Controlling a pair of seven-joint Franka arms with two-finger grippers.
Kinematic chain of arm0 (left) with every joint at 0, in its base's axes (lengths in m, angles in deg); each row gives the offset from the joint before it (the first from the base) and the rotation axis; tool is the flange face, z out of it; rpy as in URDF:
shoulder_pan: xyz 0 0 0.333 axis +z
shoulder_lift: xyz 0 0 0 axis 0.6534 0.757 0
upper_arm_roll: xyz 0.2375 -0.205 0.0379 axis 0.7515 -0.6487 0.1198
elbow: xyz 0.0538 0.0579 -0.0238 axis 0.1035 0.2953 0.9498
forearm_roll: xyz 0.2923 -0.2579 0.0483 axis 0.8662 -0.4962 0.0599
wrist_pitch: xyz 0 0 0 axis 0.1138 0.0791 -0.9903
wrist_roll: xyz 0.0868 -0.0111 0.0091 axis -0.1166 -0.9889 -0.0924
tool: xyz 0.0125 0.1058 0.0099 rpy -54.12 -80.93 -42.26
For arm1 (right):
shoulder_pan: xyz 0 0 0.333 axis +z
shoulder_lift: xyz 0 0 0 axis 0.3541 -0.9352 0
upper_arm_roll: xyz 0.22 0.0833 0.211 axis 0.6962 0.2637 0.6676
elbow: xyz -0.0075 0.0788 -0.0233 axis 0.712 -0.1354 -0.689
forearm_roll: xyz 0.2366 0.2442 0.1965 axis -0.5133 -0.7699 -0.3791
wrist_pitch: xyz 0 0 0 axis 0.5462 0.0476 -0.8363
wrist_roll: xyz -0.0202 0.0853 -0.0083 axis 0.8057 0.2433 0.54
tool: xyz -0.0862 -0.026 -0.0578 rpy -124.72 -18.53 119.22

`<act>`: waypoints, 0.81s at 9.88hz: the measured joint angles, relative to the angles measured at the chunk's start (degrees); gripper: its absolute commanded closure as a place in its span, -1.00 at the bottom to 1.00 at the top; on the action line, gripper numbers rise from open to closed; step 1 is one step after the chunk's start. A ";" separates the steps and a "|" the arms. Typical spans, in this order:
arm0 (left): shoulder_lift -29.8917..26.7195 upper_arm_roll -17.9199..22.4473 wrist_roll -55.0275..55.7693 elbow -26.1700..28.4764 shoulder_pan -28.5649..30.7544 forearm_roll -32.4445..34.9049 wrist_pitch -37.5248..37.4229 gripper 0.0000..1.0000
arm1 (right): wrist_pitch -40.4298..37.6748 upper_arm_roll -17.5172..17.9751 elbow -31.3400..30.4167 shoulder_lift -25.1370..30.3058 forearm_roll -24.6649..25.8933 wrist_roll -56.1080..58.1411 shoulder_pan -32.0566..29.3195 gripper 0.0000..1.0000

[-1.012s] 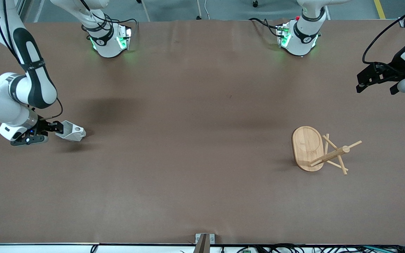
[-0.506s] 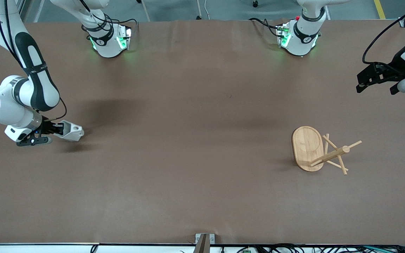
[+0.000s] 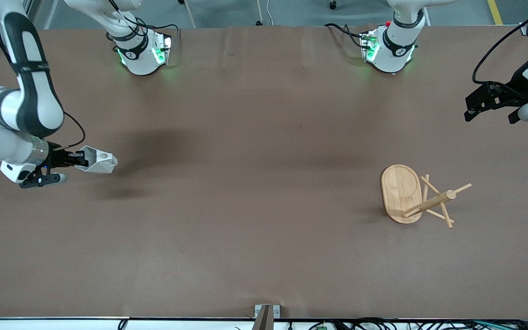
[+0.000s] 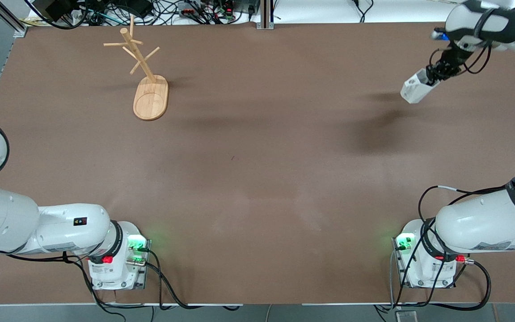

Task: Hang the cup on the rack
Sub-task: 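Lift the cup with the right gripper while the left gripper approaches it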

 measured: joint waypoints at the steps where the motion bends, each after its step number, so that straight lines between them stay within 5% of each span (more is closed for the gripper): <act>1: 0.16 -0.08 -0.19 -0.02 -0.05 -0.02 0.00 -1.00 | -4.22 1.00 1.48 1.48 -3.92 -0.13 0.19 0.99; 4: 1.15 -2.65 -0.79 -0.08 -1.39 -2.15 0.80 -1.00 | -13.39 5.50 7.66 4.13 -14.88 -4.70 0.50 0.99; 8: 1.66 -12.24 -4.32 -0.17 -2.67 -9.26 4.61 -1.00 | -14.84 14.88 14.37 4.19 -27.40 -8.94 1.83 0.99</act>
